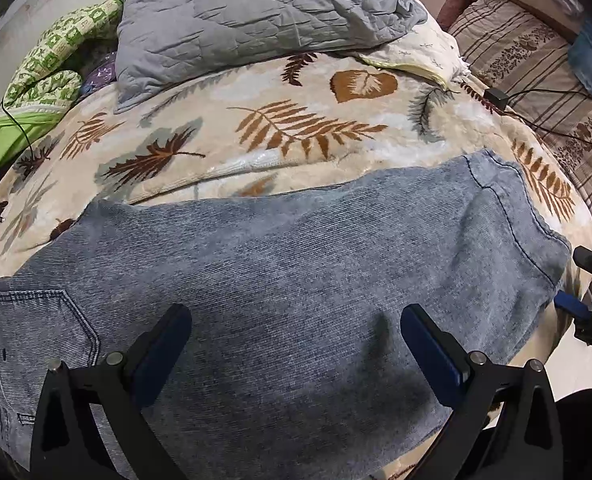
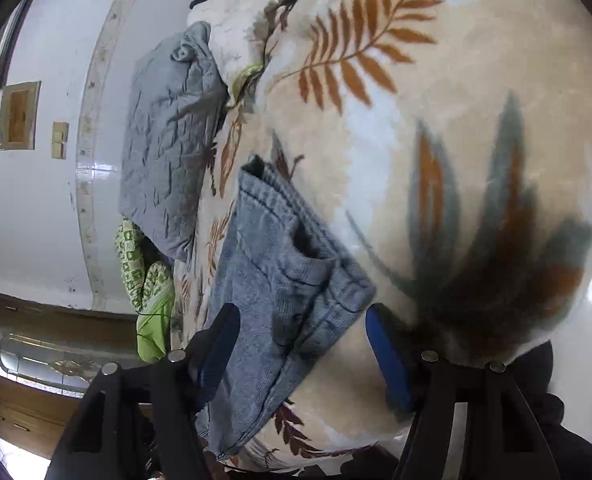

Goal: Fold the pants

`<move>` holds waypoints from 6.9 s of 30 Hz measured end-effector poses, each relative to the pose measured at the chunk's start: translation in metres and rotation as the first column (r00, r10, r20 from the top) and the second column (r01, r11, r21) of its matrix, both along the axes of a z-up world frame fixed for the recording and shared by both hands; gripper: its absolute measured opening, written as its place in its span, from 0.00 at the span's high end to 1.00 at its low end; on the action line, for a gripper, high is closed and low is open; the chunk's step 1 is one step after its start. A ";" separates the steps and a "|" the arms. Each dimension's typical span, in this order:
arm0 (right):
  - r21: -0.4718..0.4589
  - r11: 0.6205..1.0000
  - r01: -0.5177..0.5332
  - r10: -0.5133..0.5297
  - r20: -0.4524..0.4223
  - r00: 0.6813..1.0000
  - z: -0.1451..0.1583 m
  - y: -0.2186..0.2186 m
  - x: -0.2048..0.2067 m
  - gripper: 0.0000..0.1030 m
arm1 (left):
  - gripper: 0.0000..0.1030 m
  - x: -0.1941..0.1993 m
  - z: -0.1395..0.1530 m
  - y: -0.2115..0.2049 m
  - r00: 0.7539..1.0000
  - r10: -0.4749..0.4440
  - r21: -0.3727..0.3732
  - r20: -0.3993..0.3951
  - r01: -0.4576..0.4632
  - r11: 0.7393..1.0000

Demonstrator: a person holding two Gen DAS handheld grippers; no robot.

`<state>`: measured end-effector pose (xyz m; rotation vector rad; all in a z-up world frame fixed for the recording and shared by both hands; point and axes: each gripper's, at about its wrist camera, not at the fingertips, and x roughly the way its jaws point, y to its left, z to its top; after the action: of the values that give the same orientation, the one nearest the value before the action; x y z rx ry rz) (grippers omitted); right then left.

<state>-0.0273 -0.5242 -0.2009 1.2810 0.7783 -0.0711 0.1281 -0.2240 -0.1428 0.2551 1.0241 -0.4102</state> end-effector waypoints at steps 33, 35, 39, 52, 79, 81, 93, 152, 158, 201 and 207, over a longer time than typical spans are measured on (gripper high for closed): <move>-0.381 0.898 -0.218 0.313 0.210 0.926 0.083 0.128 0.090 0.72 | 0.00 0.009 0.012 0.123 0.956 0.290 -0.088 -0.038 -0.292 0.952; -0.388 0.883 -0.263 0.364 0.214 0.907 0.085 0.150 0.095 0.72 | 0.00 0.010 0.017 0.143 0.946 0.322 -0.101 -0.029 -0.324 0.941; -0.379 0.845 -0.376 0.472 0.200 0.858 0.082 0.201 0.108 0.72 | 0.00 0.008 0.029 0.180 0.919 0.393 -0.100 0.025 -0.389 0.916; -0.195 0.810 -0.553 0.586 0.274 0.763 0.070 0.246 0.114 0.33 | 0.00 0.009 0.031 0.213 0.893 0.450 -0.133 0.007 -0.445 0.885; -0.716 0.473 -0.514 0.456 -0.300 0.838 0.049 0.241 0.116 0.70 | 0.00 0.011 -0.019 0.098 0.975 0.216 0.022 0.049 -0.217 0.976; -0.726 0.459 -0.513 0.451 -0.307 0.838 0.050 0.246 0.118 0.70 | 0.00 0.011 -0.019 0.098 0.976 0.211 0.017 0.055 -0.212 0.977; -0.760 0.409 -0.505 0.429 -0.328 0.842 0.050 0.256 0.118 0.70 | 0.00 0.008 -0.021 0.103 0.977 0.201 -0.022 0.071 -0.200 0.980; -0.817 0.381 -0.433 0.555 -0.173 0.814 0.071 0.332 0.136 0.69 | 0.00 -0.067 0.013 0.419 0.604 0.791 -0.210 -0.096 -0.789 0.577; -0.856 0.370 -0.362 0.589 -0.085 0.804 0.088 0.339 0.126 0.69 | 0.00 -0.076 0.002 0.422 0.594 0.771 -0.274 -0.229 -0.799 0.535; -0.691 0.347 -0.634 0.812 -0.117 0.572 0.052 0.389 0.133 0.69 | 0.87 -0.053 0.084 0.315 0.836 0.545 -0.373 0.056 -0.489 0.789; -0.623 0.672 -0.400 0.549 0.056 0.834 0.080 0.263 0.123 0.69 | 0.88 -0.055 0.121 0.237 0.911 0.363 -0.300 0.194 -0.297 0.907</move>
<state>0.0961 -0.2611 -0.1210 0.4413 0.7775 0.2556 0.0735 0.0135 -0.0216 -0.1104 0.7390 -0.1927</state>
